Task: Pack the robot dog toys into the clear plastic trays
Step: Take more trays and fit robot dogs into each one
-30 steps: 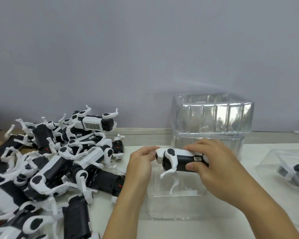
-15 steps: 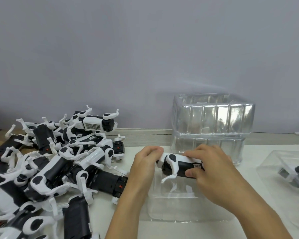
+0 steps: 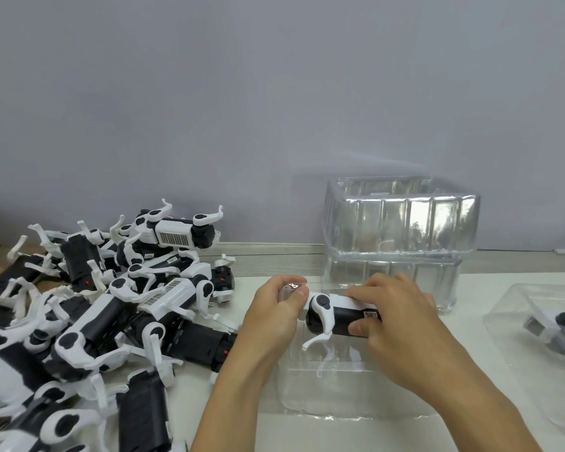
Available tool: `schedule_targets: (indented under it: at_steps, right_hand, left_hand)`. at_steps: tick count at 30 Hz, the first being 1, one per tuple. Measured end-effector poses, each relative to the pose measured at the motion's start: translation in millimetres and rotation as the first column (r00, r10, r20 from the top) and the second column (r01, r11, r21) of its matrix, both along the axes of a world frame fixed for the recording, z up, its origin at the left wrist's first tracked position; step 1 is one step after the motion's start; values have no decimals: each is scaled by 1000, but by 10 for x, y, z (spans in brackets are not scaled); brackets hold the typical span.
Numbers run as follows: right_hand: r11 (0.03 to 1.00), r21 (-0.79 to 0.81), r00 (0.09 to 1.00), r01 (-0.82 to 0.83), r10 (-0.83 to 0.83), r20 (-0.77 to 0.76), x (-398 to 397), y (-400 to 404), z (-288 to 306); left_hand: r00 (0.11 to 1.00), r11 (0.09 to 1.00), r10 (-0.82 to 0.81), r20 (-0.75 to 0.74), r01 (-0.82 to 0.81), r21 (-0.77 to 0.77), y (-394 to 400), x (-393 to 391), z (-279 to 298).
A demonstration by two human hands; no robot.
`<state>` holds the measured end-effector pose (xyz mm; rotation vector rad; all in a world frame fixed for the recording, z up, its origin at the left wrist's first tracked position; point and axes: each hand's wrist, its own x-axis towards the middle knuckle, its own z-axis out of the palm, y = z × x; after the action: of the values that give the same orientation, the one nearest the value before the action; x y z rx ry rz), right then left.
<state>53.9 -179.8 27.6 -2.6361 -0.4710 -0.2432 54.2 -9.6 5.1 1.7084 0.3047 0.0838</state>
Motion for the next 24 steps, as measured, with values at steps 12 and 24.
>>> schedule_targets:
  at_steps: [12, 24]
  right_hand:
    - [1000, -14, 1000, -19, 19, 12, -16, -4, -12]
    - [998, 59, 999, 28, -26, -48, -18, 1, -22]
  left_hand:
    - [1000, 999, -26, -1, 26, -38, 16, 10, -36]
    - [996, 987, -81, -43, 86, 132, 33, -19, 40]
